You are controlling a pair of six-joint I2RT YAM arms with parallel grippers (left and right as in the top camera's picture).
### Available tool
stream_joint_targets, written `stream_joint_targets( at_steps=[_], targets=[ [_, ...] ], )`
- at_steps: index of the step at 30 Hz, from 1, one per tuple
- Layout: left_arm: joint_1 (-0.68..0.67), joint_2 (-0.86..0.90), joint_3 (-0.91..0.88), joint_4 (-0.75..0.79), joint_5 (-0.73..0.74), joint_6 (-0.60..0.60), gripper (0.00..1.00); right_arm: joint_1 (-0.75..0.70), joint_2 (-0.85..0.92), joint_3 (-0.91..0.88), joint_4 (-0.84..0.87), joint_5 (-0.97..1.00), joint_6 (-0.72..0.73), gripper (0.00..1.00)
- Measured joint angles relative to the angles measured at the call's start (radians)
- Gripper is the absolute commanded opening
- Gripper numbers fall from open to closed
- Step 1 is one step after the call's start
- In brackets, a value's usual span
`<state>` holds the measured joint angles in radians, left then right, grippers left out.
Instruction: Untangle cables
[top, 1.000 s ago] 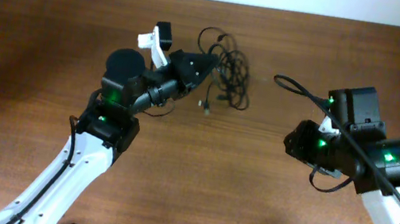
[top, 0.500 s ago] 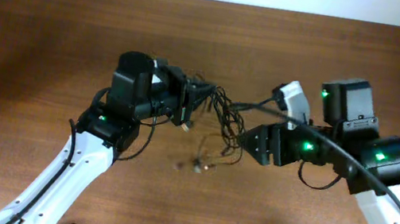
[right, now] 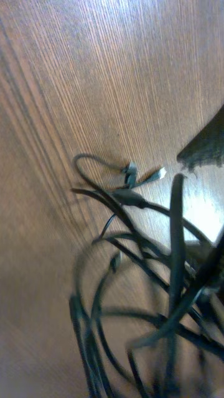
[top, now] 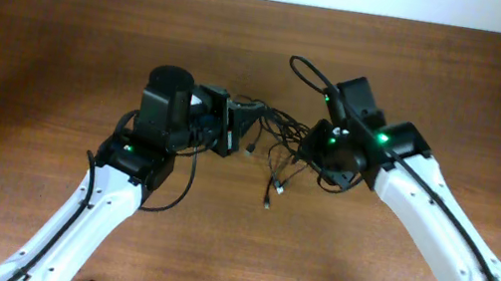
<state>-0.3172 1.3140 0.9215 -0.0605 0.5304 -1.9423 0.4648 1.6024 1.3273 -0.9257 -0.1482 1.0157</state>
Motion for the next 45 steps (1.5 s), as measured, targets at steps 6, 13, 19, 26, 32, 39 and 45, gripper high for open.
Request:
stream_joint_targets(
  at_steps=[6,13,19,26,32,39,45],
  targets=[
    [0.001,0.004,-0.008,0.039,0.044,-0.016,0.00,0.000,0.040,0.019,-0.110,0.096,0.032,0.04],
    [0.058,0.019,-0.020,-0.154,-0.069,0.072,0.04,-0.146,-0.107,0.039,-0.286,0.133,-0.158,0.04],
    [0.185,0.015,-0.004,-0.415,-0.545,0.198,0.03,-0.261,-0.437,0.001,-0.296,0.210,-0.362,0.05],
    [0.141,0.014,-0.004,-0.416,-0.386,0.455,0.70,-0.261,-0.436,0.000,-0.294,0.200,-0.391,0.12],
    [0.108,0.014,-0.001,-0.456,-0.420,1.281,0.52,-0.261,-0.430,0.000,-0.302,0.200,-0.391,0.14],
    [0.033,0.181,0.001,-0.377,-0.488,1.761,0.97,-0.261,-0.329,0.000,-0.320,0.190,-0.391,0.14],
    [0.032,0.308,0.001,-0.384,-0.670,1.884,0.00,-0.261,-0.278,0.000,-0.323,0.180,-0.392,0.15]
  ],
)
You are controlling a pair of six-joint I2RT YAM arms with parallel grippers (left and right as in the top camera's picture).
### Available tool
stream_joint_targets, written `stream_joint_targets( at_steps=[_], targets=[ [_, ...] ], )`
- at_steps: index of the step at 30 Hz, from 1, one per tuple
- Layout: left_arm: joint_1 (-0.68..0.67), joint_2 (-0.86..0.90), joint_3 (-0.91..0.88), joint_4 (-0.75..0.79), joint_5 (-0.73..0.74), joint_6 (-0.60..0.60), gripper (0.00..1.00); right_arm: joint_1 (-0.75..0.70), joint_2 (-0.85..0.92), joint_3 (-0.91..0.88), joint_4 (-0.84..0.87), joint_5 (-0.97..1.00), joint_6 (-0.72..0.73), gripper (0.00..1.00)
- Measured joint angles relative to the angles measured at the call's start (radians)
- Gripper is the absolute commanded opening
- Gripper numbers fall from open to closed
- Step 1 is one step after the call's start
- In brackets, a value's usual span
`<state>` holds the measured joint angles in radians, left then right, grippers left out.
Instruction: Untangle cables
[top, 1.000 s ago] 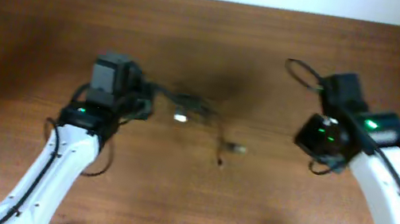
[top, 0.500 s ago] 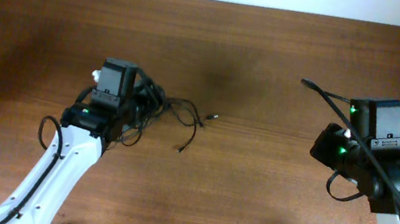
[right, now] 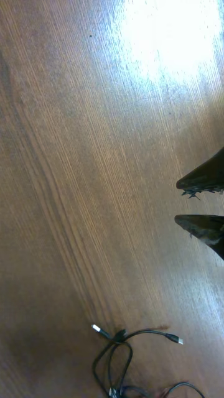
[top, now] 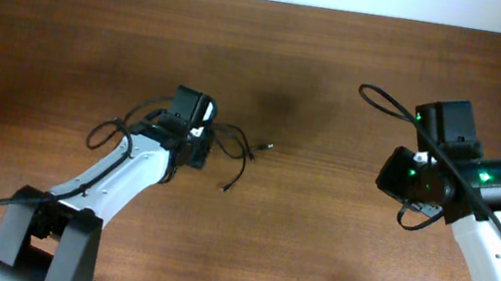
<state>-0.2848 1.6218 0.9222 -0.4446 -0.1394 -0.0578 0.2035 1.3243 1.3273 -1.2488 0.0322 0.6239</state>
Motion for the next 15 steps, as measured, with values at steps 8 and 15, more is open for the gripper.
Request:
stream_joint_targets(
  at_steps=[8,15],
  targets=[
    [-0.001,-0.119,0.027,-0.013,0.130,0.002,0.00,0.000,0.006,0.000,0.005,-0.087,0.000,0.22],
    [-0.001,-0.367,0.078,0.063,0.353,-0.581,0.94,0.000,0.007,0.000,0.008,-0.353,-0.107,0.25]
  ],
)
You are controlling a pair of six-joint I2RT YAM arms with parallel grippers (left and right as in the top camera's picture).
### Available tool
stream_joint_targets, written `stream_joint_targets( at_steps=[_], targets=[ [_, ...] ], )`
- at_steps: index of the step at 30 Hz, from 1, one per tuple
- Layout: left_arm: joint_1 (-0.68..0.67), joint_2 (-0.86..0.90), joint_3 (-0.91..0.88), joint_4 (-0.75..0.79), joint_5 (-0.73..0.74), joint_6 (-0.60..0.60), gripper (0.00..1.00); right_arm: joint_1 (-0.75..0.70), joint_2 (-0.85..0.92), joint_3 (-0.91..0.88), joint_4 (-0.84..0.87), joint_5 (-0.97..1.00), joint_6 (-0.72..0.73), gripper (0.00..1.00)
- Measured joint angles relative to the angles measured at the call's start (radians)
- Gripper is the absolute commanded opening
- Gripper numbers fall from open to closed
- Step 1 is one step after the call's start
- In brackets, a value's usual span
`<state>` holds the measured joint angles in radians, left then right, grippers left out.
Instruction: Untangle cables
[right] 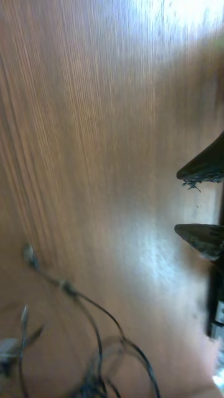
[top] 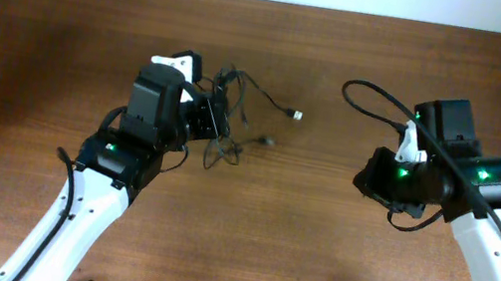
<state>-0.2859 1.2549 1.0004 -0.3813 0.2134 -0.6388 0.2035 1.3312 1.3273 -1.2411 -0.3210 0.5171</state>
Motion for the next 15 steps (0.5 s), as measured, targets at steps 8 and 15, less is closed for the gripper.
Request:
stream_joint_targets(
  at_steps=[8,15],
  targets=[
    [0.000,0.005,-0.001,-0.308,-0.050,-0.016,0.99,0.000,0.002,0.000,0.003,-0.056,-0.055,0.34],
    [-0.071,0.130,0.004,-0.520,-0.005,-0.127,0.99,0.000,0.002,0.000,-0.008,-0.031,-0.057,0.36]
  ],
)
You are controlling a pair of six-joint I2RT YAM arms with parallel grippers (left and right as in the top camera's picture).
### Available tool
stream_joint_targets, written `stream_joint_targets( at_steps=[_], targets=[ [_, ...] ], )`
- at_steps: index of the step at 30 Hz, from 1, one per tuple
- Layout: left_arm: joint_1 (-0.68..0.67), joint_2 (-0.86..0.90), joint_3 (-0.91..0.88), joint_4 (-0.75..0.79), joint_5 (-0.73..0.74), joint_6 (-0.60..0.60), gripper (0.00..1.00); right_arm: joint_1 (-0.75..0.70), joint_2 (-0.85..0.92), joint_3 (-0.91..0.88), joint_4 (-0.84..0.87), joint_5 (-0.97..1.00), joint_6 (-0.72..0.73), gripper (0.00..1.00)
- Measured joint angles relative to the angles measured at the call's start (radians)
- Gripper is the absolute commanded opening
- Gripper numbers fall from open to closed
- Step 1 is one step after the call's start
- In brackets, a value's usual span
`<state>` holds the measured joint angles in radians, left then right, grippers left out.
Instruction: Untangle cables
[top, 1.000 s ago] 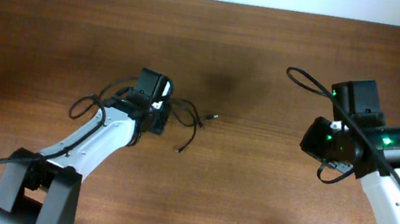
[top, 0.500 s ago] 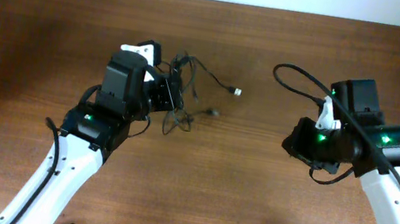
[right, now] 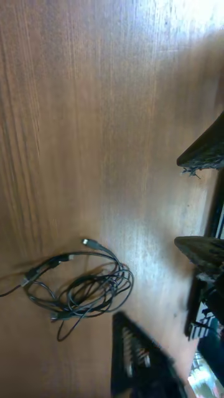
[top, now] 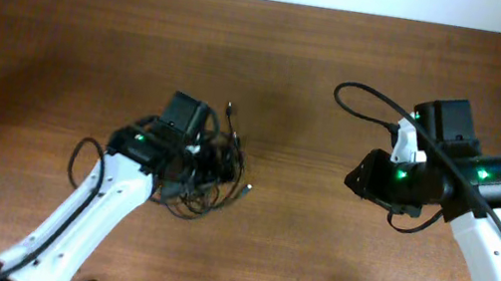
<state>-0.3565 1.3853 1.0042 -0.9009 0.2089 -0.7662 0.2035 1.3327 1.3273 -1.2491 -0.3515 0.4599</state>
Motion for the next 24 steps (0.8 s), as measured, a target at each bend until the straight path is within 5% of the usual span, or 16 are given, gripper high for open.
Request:
stream_joint_targets(
  at_steps=[2,3,4,9,10,12,14,15,17,19,22,24],
  targets=[
    [0.000,0.063,-0.011,-0.166,-0.065,-0.238,0.99,0.000,0.000,0.000,-0.002,0.010,-0.016,0.40],
    [-0.001,0.066,-0.019,-0.168,-0.076,-0.297,0.90,0.000,0.000,0.000,-0.001,0.012,-0.020,0.40],
    [-0.001,0.066,-0.031,-0.163,-0.089,-0.344,0.62,0.000,0.000,0.000,-0.001,0.014,-0.024,0.40],
    [-0.001,0.067,-0.279,0.092,-0.175,-0.545,0.69,0.000,0.000,0.000,-0.003,0.033,-0.031,0.40],
    [-0.001,0.068,-0.323,0.116,-0.202,-0.556,0.75,0.000,0.001,0.000,-0.003,0.037,-0.045,0.41],
    [-0.001,0.068,-0.347,0.128,-0.270,-0.566,0.52,0.000,0.002,0.000,-0.003,0.038,-0.049,0.41],
    [-0.002,0.068,-0.354,0.158,-0.333,-0.572,0.58,0.000,0.002,0.000,-0.003,0.040,-0.050,0.41],
    [-0.002,0.068,-0.357,0.188,-0.364,-0.574,0.26,0.000,0.002,0.000,-0.004,0.040,-0.050,0.41],
    [-0.002,0.068,-0.361,0.248,-0.384,-0.573,0.24,0.000,0.002,0.000,-0.007,0.040,-0.053,0.40],
    [-0.002,0.068,-0.362,0.284,-0.397,-0.562,0.00,0.000,0.002,0.000,-0.016,0.040,-0.052,0.40],
    [-0.002,0.068,-0.363,0.328,-0.439,-0.507,0.00,0.000,0.002,0.000,-0.066,0.040,-0.054,0.35],
    [-0.001,0.061,-0.345,0.330,-0.442,-0.343,0.00,0.000,0.002,0.000,-0.120,0.040,-0.077,0.35]
  ],
)
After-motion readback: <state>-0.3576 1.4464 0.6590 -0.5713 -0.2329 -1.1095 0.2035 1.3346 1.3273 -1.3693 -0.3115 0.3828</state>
